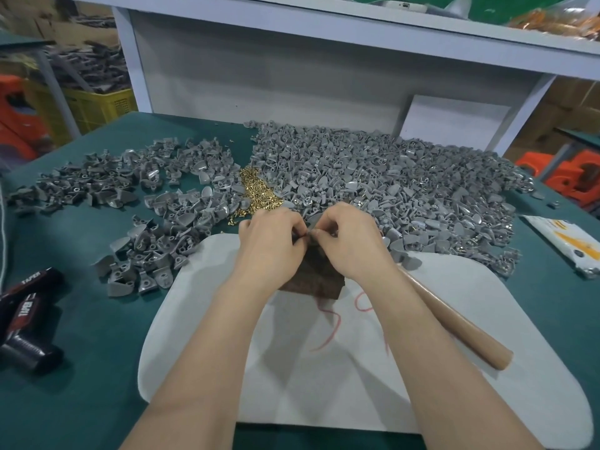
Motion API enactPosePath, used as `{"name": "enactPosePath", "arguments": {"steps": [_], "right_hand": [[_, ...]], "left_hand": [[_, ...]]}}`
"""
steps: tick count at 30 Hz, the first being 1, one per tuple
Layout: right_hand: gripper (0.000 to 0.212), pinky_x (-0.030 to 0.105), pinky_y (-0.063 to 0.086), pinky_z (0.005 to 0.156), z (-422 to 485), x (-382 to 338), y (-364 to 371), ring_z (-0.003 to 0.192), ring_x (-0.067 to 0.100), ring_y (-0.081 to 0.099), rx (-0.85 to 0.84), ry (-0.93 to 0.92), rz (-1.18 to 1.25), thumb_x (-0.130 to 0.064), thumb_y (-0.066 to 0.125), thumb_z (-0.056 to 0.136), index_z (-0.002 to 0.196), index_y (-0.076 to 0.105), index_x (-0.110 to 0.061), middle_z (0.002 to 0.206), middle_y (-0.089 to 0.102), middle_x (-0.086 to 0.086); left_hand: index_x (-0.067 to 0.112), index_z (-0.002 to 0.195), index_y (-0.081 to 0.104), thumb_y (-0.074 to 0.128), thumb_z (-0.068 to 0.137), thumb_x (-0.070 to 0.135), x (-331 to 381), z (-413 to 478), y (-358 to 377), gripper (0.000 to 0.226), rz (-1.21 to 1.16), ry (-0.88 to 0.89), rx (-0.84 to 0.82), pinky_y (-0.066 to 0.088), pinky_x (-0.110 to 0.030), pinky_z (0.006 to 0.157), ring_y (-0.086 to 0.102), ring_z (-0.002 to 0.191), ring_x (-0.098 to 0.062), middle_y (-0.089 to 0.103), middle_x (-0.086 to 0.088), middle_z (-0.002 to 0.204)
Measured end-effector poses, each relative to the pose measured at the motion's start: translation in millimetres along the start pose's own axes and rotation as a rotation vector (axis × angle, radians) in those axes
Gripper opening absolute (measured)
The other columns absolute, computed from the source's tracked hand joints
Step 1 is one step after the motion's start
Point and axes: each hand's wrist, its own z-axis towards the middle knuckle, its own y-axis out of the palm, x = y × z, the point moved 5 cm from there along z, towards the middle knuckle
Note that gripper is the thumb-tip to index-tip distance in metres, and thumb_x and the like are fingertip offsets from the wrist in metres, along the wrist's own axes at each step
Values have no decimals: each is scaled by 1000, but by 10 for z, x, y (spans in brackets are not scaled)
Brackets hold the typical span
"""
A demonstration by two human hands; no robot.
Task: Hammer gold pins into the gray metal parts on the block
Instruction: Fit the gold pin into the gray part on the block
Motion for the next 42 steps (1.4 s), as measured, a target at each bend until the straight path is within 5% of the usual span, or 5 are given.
{"name": "enactPosePath", "arguments": {"steps": [12,16,22,34,42], "right_hand": [[13,34,50,87,-14,274,-47,89,17,65,48,68,378,-9,61,88,92,73,-12,87,71,0],[7,20,48,80,-33,201,-4,83,12,63,60,17,295,-14,67,84,85,71,-19,80,64,-11],[5,35,46,88,-76,91,33,88,16,56,125,-16,180,-13,66,84,81,69,-15,89,56,-3],[6,28,40,80,-108,23,24,87,18,55,171,-57,75,-11,63,85,83,68,-7,93,60,3],[8,37,42,85,-100,-35,-1,92,24,57,124,-56,26,-9,61,85,86,69,-7,96,61,6]], "left_hand": [[31,79,55,62,88,31,-25,-2,9,11,-12,-20,5,27,-35,89,47,107,-21,52,14,90],[31,81,57,61,88,31,-27,-5,5,9,-5,-18,8,28,-35,90,47,107,-21,52,14,91],[31,79,54,60,89,30,-26,1,8,11,1,-20,3,29,-36,91,46,107,-21,51,14,90],[29,83,57,59,88,25,2,-9,0,7,1,-21,-8,32,-38,92,47,109,-24,60,8,101],[26,85,61,61,87,21,30,-11,-20,5,-10,-4,0,36,-40,93,48,106,-25,62,5,101]]}}
